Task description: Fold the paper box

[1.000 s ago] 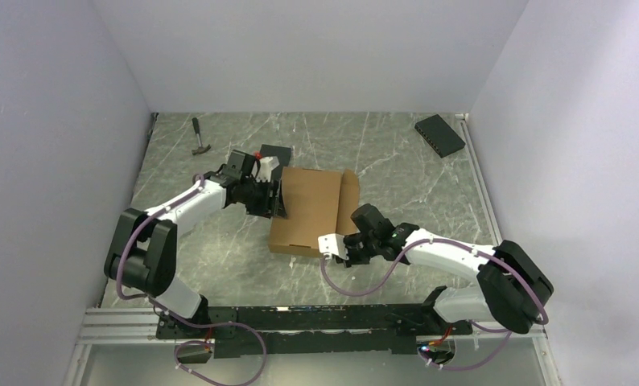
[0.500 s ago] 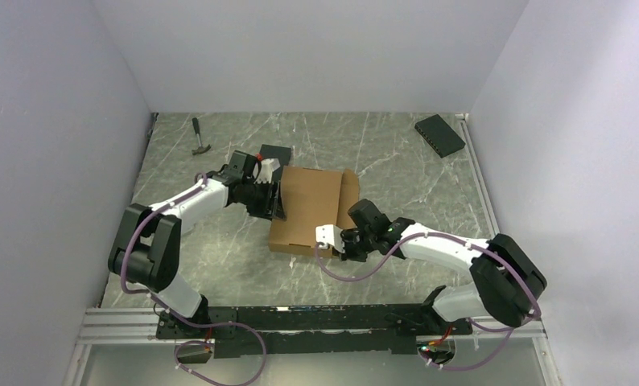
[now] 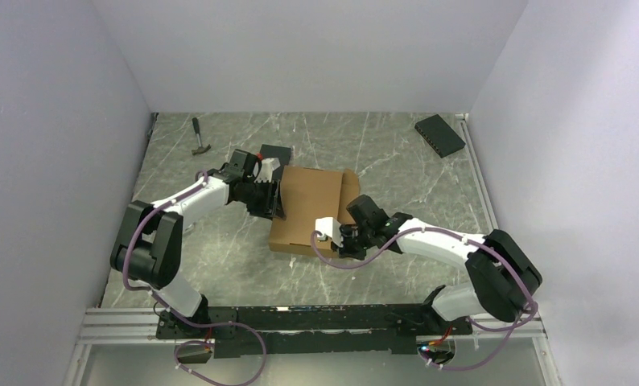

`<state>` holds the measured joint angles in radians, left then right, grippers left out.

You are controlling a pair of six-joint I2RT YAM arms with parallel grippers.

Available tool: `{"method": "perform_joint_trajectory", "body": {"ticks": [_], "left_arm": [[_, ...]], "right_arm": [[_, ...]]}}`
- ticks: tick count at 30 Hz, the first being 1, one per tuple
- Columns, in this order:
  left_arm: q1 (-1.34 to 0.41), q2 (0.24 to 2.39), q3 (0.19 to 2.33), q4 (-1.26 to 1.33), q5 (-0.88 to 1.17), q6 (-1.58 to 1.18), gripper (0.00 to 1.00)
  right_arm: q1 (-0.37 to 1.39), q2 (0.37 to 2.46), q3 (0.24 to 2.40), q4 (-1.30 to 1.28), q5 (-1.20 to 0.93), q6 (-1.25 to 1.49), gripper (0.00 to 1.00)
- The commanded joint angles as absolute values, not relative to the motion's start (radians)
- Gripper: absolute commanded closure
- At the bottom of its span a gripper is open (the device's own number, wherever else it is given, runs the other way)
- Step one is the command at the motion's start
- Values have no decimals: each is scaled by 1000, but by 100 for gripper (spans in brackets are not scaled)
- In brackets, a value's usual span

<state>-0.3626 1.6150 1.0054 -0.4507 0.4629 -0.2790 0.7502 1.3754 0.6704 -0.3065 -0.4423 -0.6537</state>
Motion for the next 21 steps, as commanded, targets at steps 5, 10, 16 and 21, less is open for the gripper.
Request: {"method": "perform_joint_trajectory", "body": {"ticks": [5,10,16,21], "left_arm": [[-373,1637,1040,-466,517,-284,51],[-373,1641,1042,-472,515,-284,51],[-373,1642,1043,-475,512,-285,51],[-373,1641,1045,-476,507,-284,51]], "right_arm": [[746,1399,743,-290,-432,-623,100],[746,1419,760,-310,-431,-607,100],[741,1423,761,-326,-440,-611,100],[716,1416,756,-341,-458,-613,100]]}}
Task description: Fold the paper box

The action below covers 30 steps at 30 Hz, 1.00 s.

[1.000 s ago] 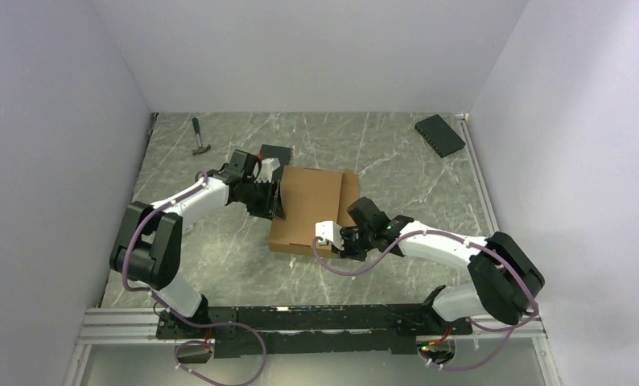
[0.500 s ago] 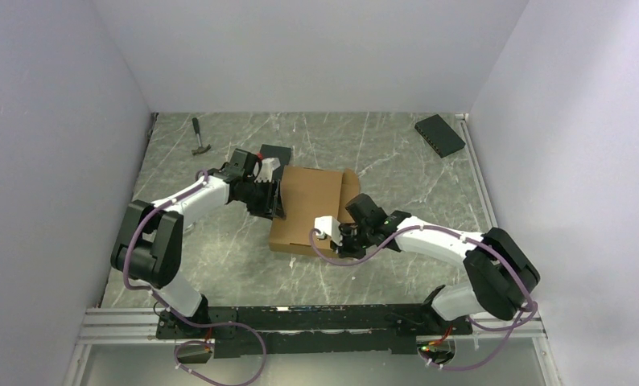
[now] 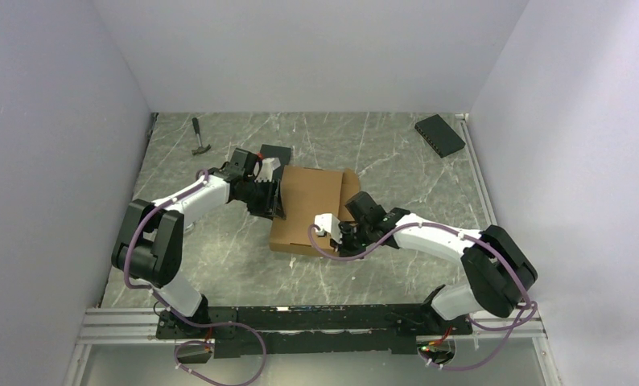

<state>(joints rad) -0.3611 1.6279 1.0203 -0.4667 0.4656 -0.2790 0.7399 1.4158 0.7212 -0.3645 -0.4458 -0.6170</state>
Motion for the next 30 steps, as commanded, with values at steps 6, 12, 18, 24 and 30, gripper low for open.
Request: {"method": "perform_joint_trajectory", "body": {"ticks": [6,12,18,24,30], "left_arm": [[-373,1644,1046,-476,511,-284,51],[-373,1644,1046,-477,508,-283,51],[-373,1647,1046,-479,509,-282,51],[-373,1648,1046,-479,512,-282,51],[-373,1651,1048,-479,517,-283,51]], "right_arm": [[706,1417,757,-351,-474,-620,100],[704,1417,753,-359,-500,-626,100],[697,1420,741,-356,-534,-635,100],[687,1427,743,-356,-539,-625,100],[684,1431,745,-365,-545,-628,100]]}}
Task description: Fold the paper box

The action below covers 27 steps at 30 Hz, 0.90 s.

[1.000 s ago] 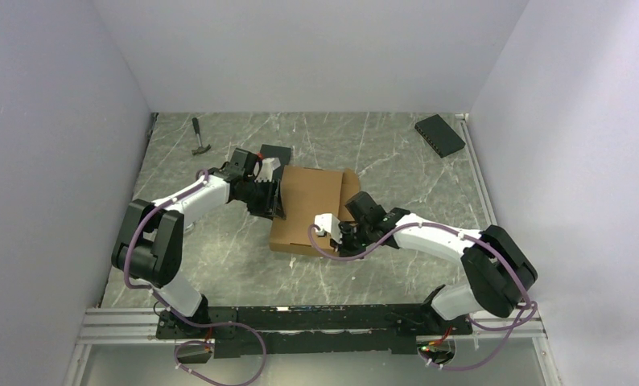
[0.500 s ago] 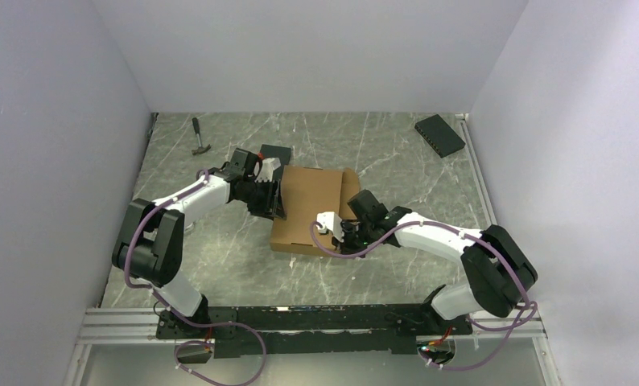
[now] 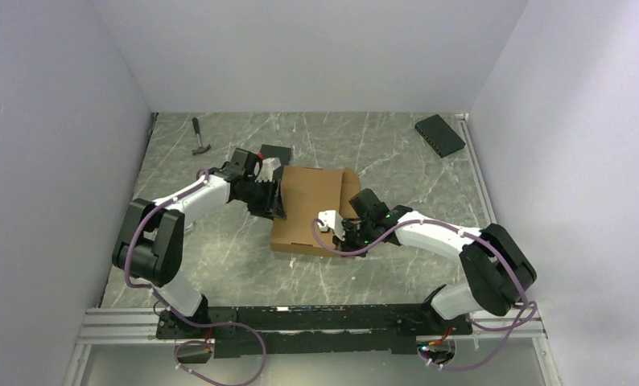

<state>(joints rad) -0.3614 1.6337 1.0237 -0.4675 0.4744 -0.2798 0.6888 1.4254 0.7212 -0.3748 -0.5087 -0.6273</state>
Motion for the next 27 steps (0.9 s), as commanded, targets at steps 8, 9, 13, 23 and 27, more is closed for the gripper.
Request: {"method": "perform_joint_trajectory", "body": {"ticks": [8,9,13,23,27], "left_arm": [[-373,1656,1048,-479,525,-284,52],[-373,1657,1048,-479,525,-284,52],[-373,1659,1048,-479,529,-284,52],[-373,1668,1048,-474,549,-289,52],[-373,1671,1046,-470,558,-293,52]], "right_arm": [[673,1441,753,-350,-538,-591,100],[672,1444,755,-349,-537,-587,100],[670,1450,762,-342,-531,-572,100],[679,1435,795,-355,-549,-581,100],[708,1445,819,-365,-537,-577,100]]}}
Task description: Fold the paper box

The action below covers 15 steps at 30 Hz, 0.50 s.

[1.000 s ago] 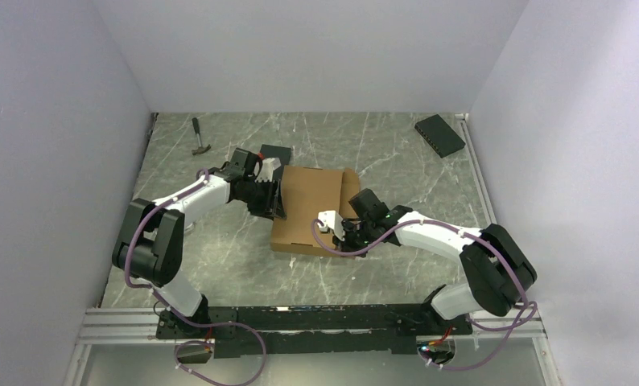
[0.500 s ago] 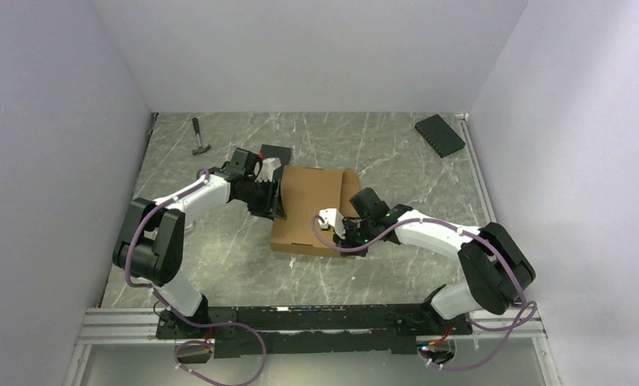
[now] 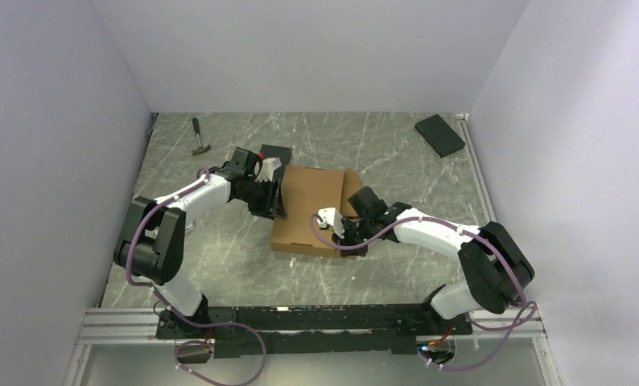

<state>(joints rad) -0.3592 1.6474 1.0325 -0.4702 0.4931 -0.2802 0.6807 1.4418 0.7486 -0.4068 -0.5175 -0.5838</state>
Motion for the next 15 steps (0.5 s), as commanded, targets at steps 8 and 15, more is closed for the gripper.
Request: {"method": "perform_joint_trajectory", "body": {"ticks": [8,15], "left_arm": [[-373,1674,1046,-467,567,-294,52],[-373,1680,1047,-468,569,-293,52]], "right_arm": [[754,1473,870,-391,-500,-559,100],[758,1502,893,-385,-459,-518,100]]}}
